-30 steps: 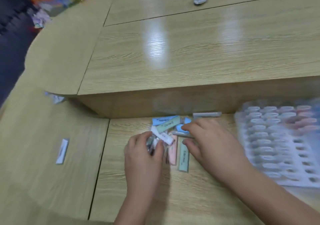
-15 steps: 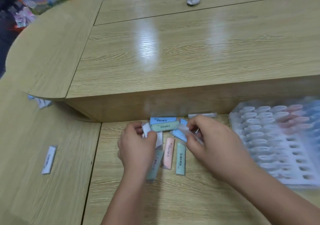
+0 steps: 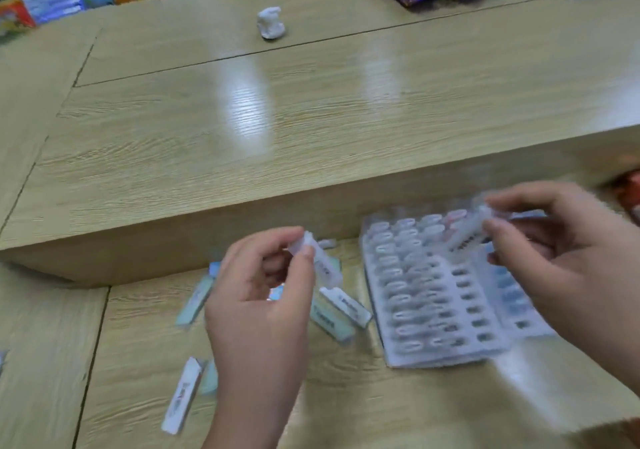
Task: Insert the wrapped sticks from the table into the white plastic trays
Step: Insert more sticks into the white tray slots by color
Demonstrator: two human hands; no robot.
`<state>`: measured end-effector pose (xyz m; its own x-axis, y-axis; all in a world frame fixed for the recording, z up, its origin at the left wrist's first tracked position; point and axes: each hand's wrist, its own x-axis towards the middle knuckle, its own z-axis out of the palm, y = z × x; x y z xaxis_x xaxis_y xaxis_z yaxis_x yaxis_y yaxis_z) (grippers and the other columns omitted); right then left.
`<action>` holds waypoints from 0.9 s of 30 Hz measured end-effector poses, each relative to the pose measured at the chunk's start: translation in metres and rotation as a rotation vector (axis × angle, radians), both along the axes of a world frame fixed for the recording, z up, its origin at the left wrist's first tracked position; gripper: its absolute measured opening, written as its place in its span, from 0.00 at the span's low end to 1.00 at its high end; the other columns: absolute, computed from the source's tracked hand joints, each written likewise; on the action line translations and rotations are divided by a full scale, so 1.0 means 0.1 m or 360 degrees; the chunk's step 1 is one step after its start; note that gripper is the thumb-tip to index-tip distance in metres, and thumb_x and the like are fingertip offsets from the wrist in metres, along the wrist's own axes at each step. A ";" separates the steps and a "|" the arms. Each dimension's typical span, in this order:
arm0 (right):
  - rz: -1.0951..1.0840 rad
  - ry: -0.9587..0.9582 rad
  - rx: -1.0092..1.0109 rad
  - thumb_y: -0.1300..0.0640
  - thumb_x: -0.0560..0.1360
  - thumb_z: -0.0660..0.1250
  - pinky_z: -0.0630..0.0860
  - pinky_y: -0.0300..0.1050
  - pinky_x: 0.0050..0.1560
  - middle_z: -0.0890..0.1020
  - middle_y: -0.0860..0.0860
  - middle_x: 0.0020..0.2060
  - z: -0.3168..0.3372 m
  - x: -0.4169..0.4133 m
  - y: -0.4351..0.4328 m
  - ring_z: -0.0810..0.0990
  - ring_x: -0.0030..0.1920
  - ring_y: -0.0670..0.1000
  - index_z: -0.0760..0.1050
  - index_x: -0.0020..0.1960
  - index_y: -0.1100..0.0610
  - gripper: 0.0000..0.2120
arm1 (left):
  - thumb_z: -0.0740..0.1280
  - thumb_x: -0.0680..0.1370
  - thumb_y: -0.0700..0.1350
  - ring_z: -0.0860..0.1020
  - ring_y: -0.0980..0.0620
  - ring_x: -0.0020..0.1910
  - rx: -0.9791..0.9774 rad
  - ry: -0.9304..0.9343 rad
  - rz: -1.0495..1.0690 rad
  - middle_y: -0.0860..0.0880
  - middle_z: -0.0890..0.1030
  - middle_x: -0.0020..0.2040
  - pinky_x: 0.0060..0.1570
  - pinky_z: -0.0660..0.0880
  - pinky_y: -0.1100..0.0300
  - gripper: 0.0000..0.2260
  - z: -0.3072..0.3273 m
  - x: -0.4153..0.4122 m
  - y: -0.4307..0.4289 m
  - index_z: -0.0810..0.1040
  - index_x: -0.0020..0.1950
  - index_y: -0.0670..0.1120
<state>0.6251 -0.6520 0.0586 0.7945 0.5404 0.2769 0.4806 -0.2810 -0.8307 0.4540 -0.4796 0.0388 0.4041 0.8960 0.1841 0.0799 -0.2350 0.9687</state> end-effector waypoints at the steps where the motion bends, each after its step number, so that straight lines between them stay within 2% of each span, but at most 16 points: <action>1: -0.0021 0.0010 0.0018 0.48 0.75 0.71 0.80 0.40 0.35 0.84 0.38 0.43 0.00 0.05 -0.07 0.84 0.39 0.42 0.76 0.49 0.39 0.06 | 0.72 0.74 0.46 0.82 0.53 0.42 0.0030 -0.0026 -0.0085 0.50 0.84 0.44 0.42 0.76 0.65 0.08 0.03 0.11 -0.11 0.83 0.49 0.60; 3: -0.0063 -0.0016 0.0011 0.54 0.74 0.72 0.78 0.33 0.38 0.83 0.37 0.45 -0.01 0.13 -0.16 0.83 0.42 0.41 0.77 0.47 0.41 0.08 | 0.73 0.74 0.44 0.83 0.52 0.43 0.0111 -0.0031 -0.0246 0.53 0.84 0.45 0.44 0.76 0.66 0.10 0.06 0.31 -0.32 0.82 0.49 0.59; 5: -0.0081 -0.0055 -0.0052 0.58 0.74 0.73 0.74 0.26 0.36 0.81 0.33 0.46 -0.04 0.18 -0.22 0.82 0.43 0.38 0.78 0.48 0.42 0.11 | 0.73 0.74 0.43 0.83 0.54 0.46 0.0236 0.0014 -0.0375 0.57 0.83 0.46 0.46 0.75 0.69 0.10 0.05 0.45 -0.49 0.82 0.50 0.59; 8: -0.0055 -0.0001 -0.0082 0.56 0.74 0.73 0.71 0.28 0.27 0.81 0.35 0.44 -0.15 0.27 -0.26 0.80 0.36 0.43 0.78 0.48 0.40 0.10 | 0.73 0.74 0.45 0.81 0.61 0.51 0.0433 0.0152 -0.0409 0.63 0.82 0.47 0.49 0.72 0.73 0.09 -0.02 0.60 -0.62 0.81 0.50 0.59; 10: 0.0001 -0.0063 -0.0102 0.53 0.74 0.73 0.70 0.28 0.29 0.81 0.36 0.42 -0.23 0.30 -0.23 0.79 0.32 0.45 0.78 0.47 0.40 0.08 | 0.73 0.74 0.45 0.80 0.59 0.52 0.0518 0.0212 -0.0387 0.62 0.81 0.47 0.52 0.71 0.72 0.07 -0.10 0.66 -0.64 0.82 0.49 0.57; 13: 0.0089 -0.0223 -0.0205 0.51 0.74 0.71 0.68 0.27 0.38 0.80 0.37 0.38 -0.33 0.34 -0.14 0.76 0.36 0.36 0.79 0.48 0.42 0.05 | 0.73 0.73 0.46 0.79 0.57 0.53 0.0624 0.0301 -0.0341 0.63 0.81 0.46 0.54 0.71 0.70 0.05 -0.22 0.73 -0.62 0.83 0.48 0.54; 14: 0.0115 -0.0256 -0.0263 0.51 0.74 0.71 0.69 0.29 0.39 0.80 0.37 0.39 -0.38 0.36 -0.12 0.76 0.37 0.36 0.80 0.48 0.44 0.04 | 0.73 0.73 0.46 0.79 0.57 0.53 0.0642 0.0319 -0.0336 0.63 0.81 0.46 0.54 0.71 0.70 0.05 -0.26 0.75 -0.62 0.84 0.48 0.54; 16: 0.0146 -0.0314 -0.0351 0.51 0.74 0.72 0.76 0.40 0.38 0.82 0.39 0.40 -0.45 0.39 -0.10 0.77 0.40 0.39 0.81 0.49 0.46 0.04 | 0.73 0.73 0.47 0.79 0.58 0.53 0.0632 0.0330 -0.0335 0.64 0.80 0.48 0.53 0.73 0.68 0.05 -0.31 0.79 -0.63 0.84 0.48 0.54; 18: 0.0136 -0.0397 -0.0379 0.52 0.72 0.73 0.78 0.48 0.35 0.82 0.42 0.39 -0.49 0.41 -0.09 0.79 0.40 0.44 0.82 0.49 0.46 0.06 | 0.73 0.73 0.47 0.78 0.59 0.54 0.0614 0.0356 -0.0356 0.64 0.79 0.50 0.53 0.77 0.59 0.04 -0.36 0.83 -0.65 0.84 0.47 0.54; 21: 0.0165 -0.0460 -0.0372 0.53 0.72 0.74 0.79 0.49 0.34 0.83 0.43 0.38 -0.51 0.43 -0.09 0.80 0.40 0.46 0.82 0.49 0.46 0.06 | 0.73 0.73 0.46 0.77 0.61 0.57 0.0700 0.0422 -0.0374 0.65 0.80 0.46 0.52 0.78 0.49 0.04 -0.41 0.85 -0.65 0.84 0.47 0.53; 27: 0.0211 -0.0556 -0.0362 0.56 0.73 0.75 0.79 0.49 0.35 0.84 0.42 0.41 -0.51 0.47 -0.09 0.81 0.41 0.49 0.84 0.49 0.50 0.05 | 0.72 0.74 0.45 0.77 0.59 0.58 0.0783 0.0451 -0.0399 0.67 0.79 0.46 0.53 0.78 0.46 0.04 -0.40 0.86 -0.62 0.84 0.47 0.51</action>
